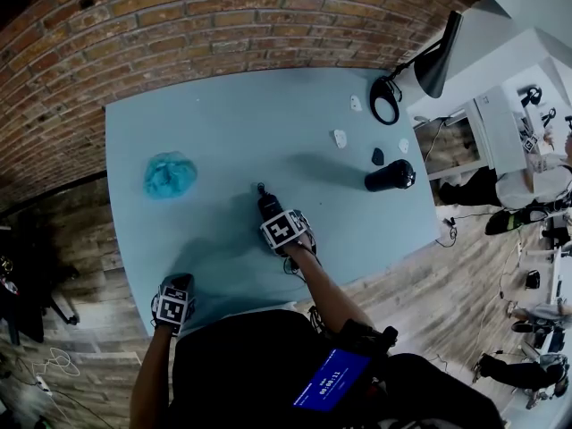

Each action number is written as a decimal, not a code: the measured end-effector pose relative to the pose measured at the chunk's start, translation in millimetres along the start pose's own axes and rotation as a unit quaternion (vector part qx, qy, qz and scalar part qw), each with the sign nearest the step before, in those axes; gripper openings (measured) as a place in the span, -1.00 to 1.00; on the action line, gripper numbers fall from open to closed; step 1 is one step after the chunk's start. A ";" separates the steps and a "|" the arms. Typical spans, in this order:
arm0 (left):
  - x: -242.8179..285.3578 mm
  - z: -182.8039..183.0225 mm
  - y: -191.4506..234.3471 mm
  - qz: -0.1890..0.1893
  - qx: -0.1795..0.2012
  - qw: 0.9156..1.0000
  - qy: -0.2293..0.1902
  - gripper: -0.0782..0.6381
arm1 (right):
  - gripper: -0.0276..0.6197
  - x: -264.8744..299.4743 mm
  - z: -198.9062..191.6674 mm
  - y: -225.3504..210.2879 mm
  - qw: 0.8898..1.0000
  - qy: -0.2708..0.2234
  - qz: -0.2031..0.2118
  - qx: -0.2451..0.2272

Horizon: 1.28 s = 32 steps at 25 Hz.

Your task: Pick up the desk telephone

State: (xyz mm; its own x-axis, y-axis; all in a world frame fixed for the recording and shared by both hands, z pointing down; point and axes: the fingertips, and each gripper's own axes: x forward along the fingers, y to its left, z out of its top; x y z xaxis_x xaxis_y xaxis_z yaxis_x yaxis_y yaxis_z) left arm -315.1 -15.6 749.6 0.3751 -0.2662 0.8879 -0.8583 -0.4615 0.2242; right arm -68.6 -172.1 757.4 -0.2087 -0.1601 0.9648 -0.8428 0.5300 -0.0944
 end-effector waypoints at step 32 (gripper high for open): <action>-33.0 68.6 23.1 0.053 -0.005 0.993 -0.110 -0.71 | 0.35 -0.7 1.0 -0.5 1.000 -0.012 0.000 -0.001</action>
State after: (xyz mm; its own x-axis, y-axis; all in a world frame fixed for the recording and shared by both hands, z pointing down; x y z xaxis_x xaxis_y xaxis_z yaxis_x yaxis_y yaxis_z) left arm -323.3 -75.5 697.9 0.3496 -0.4917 0.7975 -0.8997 -0.4137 0.1393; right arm -68.6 -173.1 756.6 -0.2215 -0.1804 0.9583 -0.8416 0.5317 -0.0945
